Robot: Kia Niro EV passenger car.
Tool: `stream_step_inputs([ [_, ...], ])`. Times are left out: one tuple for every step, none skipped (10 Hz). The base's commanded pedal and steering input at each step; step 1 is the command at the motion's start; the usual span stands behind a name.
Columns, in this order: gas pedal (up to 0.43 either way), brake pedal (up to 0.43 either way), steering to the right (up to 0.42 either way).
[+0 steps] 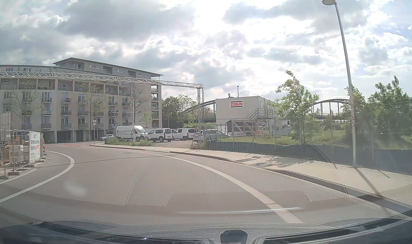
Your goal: Follow the waypoints while adhering to traffic rules and regulations
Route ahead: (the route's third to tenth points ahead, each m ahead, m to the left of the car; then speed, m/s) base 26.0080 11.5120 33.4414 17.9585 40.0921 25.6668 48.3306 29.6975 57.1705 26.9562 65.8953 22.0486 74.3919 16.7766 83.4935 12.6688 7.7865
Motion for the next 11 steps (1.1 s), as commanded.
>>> stream_step_inputs([
  [0.047, 0.000, -0.082],
  [0.039, 0.000, -0.090],
  [0.039, 0.000, -0.095],
  [0.028, 0.000, -0.098],
  [0.020, 0.000, -0.098],
  [0.020, 0.000, -0.099],
  [0.008, 0.000, -0.099],
  [0.008, 0.000, -0.099],
  [0.008, 0.000, -0.099],
  [0.008, 0.000, -0.100],
  [0.008, 0.000, -0.106],
])
